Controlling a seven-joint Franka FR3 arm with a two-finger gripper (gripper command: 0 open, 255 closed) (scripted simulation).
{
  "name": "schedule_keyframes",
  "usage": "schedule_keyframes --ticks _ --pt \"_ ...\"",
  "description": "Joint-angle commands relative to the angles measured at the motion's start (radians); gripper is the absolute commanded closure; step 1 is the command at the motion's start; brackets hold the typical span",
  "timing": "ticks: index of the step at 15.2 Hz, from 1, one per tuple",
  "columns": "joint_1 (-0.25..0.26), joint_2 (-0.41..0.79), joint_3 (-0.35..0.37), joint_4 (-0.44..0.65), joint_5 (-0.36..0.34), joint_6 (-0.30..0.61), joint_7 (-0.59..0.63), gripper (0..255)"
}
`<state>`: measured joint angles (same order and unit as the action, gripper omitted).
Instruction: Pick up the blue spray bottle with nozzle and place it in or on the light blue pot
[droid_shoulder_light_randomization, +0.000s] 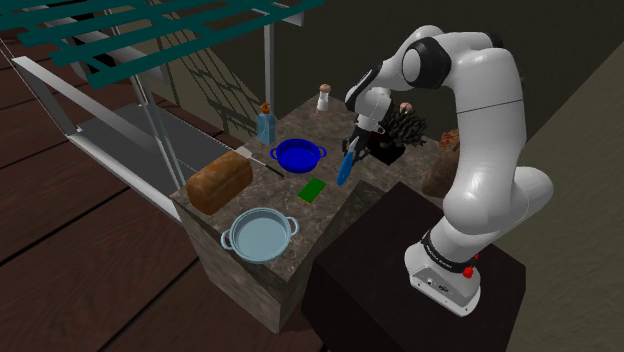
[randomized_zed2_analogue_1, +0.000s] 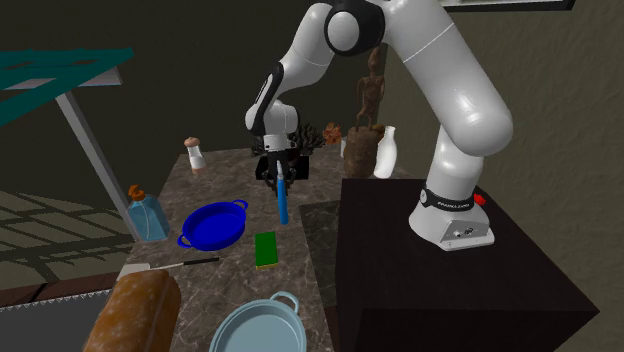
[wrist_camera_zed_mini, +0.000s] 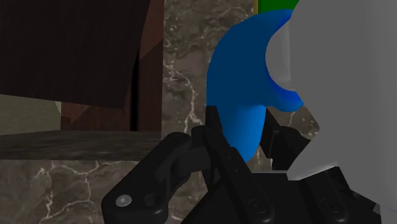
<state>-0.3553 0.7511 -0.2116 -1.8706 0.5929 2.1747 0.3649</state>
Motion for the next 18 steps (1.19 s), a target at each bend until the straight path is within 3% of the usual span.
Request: schedule_keyframes --ticks 1,18 --pt "0.000 0.000 0.000 0.000 0.000 0.000 0.000 255" --pt "0.029 -0.182 -0.044 -0.056 -0.065 -0.113 0.066 255"
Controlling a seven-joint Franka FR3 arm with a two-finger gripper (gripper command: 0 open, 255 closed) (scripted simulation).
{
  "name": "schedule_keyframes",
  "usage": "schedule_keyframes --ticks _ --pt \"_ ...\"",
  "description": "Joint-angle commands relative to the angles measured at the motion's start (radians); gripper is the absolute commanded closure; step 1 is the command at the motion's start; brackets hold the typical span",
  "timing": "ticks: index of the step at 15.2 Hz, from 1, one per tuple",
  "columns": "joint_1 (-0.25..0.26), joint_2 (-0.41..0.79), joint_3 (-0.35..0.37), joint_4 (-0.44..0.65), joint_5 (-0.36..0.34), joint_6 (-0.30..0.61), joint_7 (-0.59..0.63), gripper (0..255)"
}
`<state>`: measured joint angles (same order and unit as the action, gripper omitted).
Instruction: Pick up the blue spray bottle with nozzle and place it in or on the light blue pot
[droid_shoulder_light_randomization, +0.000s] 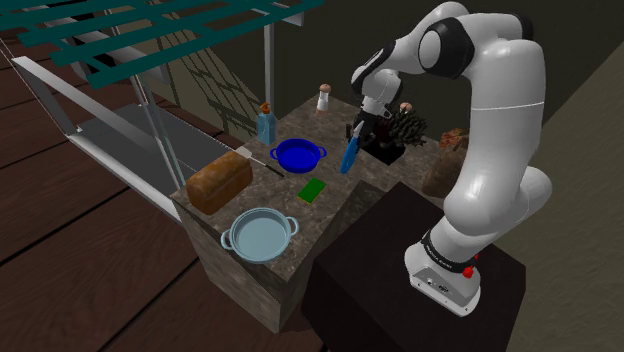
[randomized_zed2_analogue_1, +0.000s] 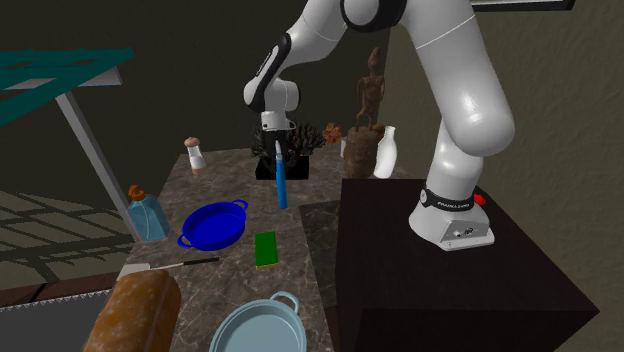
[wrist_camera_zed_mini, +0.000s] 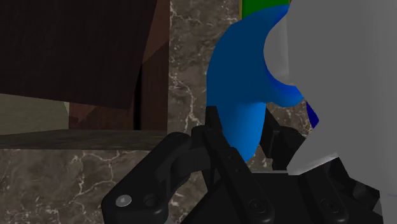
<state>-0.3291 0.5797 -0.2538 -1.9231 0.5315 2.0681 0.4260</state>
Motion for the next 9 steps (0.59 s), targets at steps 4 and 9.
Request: schedule_keyframes --ticks 4,9 --pt "0.008 -0.052 -0.011 -0.009 -0.021 -0.038 0.023 255" --pt "0.044 -0.112 -0.004 -0.068 -0.021 -0.023 0.059 255"
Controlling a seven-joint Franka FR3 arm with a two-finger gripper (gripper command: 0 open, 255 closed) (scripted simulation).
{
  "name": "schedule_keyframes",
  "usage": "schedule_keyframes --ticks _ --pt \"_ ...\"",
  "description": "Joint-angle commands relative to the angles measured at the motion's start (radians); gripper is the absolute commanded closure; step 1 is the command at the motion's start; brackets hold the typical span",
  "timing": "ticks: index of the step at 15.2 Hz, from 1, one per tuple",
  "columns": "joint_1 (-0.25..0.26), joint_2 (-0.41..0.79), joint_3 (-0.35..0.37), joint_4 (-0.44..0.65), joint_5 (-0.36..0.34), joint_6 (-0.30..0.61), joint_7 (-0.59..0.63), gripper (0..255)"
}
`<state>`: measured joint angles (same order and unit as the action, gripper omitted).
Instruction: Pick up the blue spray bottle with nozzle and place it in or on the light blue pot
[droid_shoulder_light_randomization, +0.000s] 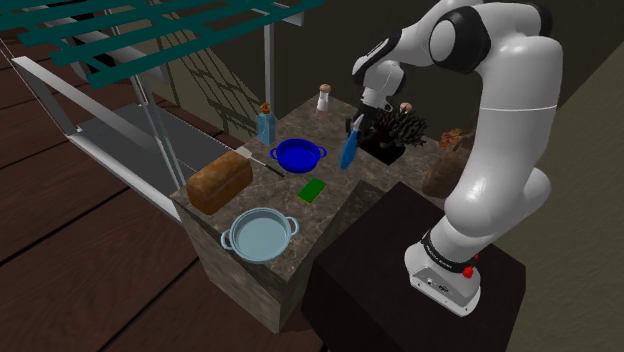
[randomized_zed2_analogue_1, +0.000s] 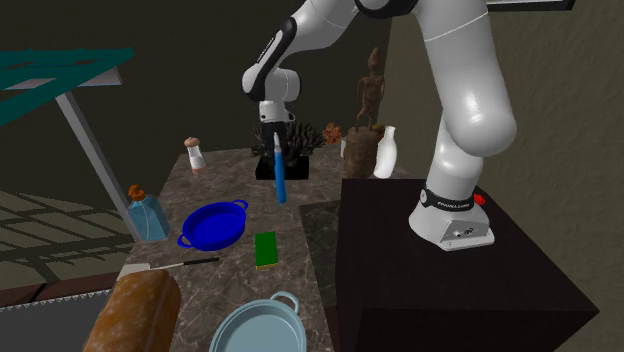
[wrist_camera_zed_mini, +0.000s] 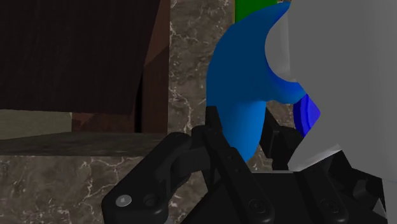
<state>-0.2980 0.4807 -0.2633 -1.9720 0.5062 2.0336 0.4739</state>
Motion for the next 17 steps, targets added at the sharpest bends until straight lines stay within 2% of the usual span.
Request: schedule_keyframes --ticks 1,9,17 --pt "0.029 -0.029 0.013 -0.046 0.010 0.029 0.024 255" --pt "0.153 -0.131 0.084 -0.219 0.068 0.158 0.134 255" --pt "0.274 -0.183 0.177 -0.314 0.145 0.273 0.256 255"
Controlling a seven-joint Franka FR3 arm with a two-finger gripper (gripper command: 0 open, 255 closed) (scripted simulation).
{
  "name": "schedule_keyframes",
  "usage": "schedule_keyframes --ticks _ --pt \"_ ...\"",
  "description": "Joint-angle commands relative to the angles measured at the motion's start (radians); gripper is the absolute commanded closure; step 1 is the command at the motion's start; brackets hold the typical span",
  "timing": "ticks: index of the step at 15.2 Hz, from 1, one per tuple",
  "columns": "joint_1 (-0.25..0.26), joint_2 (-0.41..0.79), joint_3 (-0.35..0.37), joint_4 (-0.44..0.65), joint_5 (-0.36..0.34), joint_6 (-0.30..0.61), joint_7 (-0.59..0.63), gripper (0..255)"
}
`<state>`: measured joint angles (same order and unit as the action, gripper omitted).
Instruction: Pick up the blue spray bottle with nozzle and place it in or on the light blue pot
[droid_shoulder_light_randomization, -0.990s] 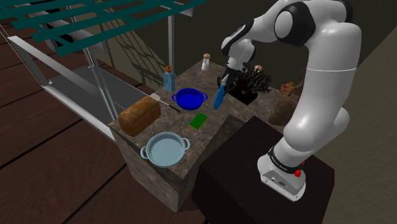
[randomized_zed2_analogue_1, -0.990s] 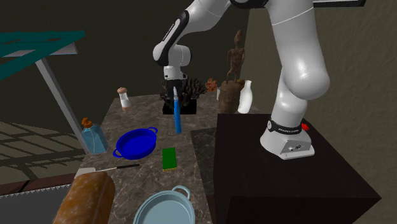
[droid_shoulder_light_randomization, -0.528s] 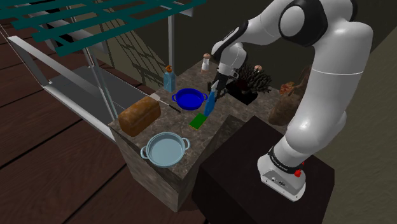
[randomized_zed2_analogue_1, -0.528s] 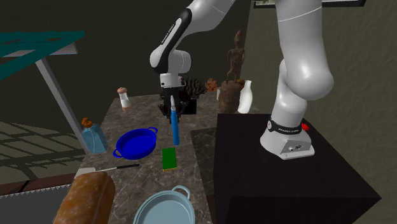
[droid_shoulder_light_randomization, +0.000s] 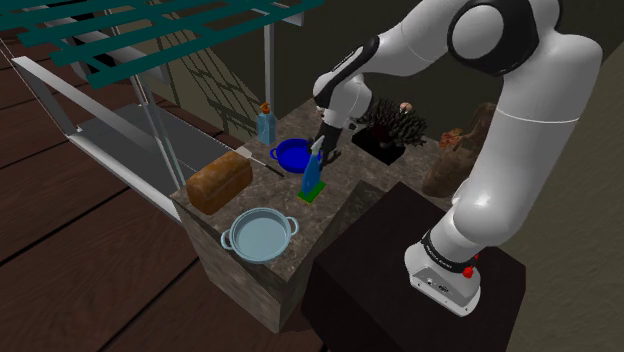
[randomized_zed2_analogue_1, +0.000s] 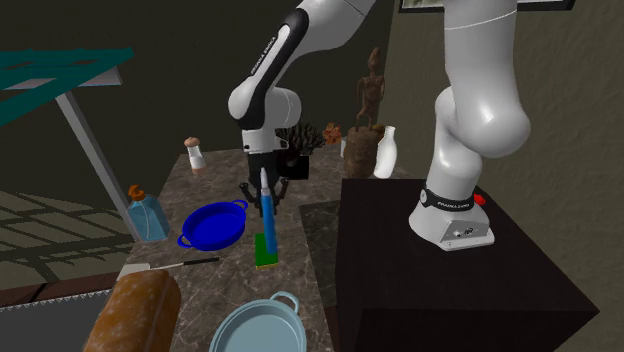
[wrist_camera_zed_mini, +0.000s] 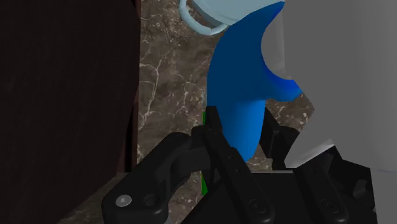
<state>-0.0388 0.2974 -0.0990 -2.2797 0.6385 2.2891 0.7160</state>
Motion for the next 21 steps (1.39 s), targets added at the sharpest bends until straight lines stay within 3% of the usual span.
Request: schedule_keyframes --ticks 1,9,17,21 --pt "0.030 -0.002 0.025 -0.013 0.023 0.031 0.030 255" --pt "0.153 0.006 0.124 -0.021 0.095 0.131 0.167 255" --pt "0.276 0.062 0.206 0.043 0.130 0.214 0.323 255" --pt "0.272 0.112 0.216 0.054 0.157 0.248 0.287 255"
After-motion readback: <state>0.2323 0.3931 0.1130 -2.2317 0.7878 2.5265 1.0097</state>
